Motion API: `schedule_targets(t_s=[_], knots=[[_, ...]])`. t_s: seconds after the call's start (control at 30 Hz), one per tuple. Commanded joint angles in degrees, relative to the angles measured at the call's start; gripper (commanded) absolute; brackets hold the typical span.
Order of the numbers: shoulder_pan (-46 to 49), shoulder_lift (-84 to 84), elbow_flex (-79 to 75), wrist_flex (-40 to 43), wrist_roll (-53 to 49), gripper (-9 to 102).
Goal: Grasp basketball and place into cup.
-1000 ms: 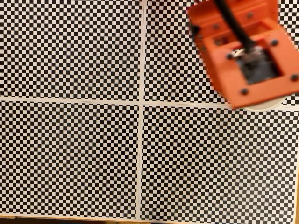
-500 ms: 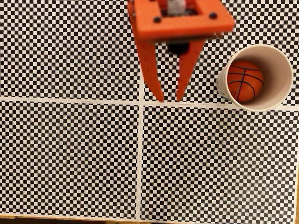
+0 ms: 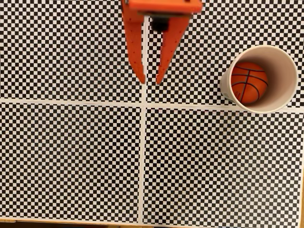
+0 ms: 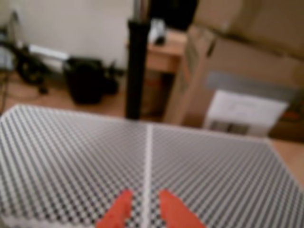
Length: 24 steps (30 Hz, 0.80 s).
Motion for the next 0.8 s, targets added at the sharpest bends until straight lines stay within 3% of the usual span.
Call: schedule_targets(t_s=[0.0, 0.43, 0.77], knots=[[1.1, 1.0, 1.3, -0.4, -0.5, 0], [3.9, 1.0, 14.5, -0.2, 3.6, 0], [4.7, 1.0, 14.5, 18.1, 8.1, 0]])
